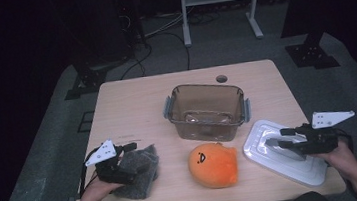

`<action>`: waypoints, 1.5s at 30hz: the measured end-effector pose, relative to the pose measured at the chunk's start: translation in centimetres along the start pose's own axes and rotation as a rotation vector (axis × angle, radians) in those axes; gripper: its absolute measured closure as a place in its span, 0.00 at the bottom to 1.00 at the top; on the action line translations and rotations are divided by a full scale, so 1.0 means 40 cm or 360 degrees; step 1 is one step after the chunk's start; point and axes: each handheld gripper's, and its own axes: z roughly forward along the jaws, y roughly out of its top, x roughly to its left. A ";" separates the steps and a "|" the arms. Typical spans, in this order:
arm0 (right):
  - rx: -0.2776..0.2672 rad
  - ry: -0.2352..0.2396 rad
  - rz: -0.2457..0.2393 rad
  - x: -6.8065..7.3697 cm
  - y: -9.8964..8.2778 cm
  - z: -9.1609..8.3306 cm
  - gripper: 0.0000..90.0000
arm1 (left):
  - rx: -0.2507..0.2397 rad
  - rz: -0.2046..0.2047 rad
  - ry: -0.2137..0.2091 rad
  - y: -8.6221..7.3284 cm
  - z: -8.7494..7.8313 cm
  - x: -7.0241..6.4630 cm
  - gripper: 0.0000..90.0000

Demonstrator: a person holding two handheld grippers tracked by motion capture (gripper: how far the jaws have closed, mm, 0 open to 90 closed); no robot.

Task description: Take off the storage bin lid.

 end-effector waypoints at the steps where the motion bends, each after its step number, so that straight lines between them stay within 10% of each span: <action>1: -0.0006 0.0008 -0.0012 0.004 0.008 0.004 0.53 | 0.0000 0.0001 0.0000 0.000 0.000 0.000 0.08; 45: -0.0031 0.0354 -0.0202 0.136 0.202 0.171 0.31 | 0.0006 0.0002 0.0006 -0.002 -0.004 0.004 0.07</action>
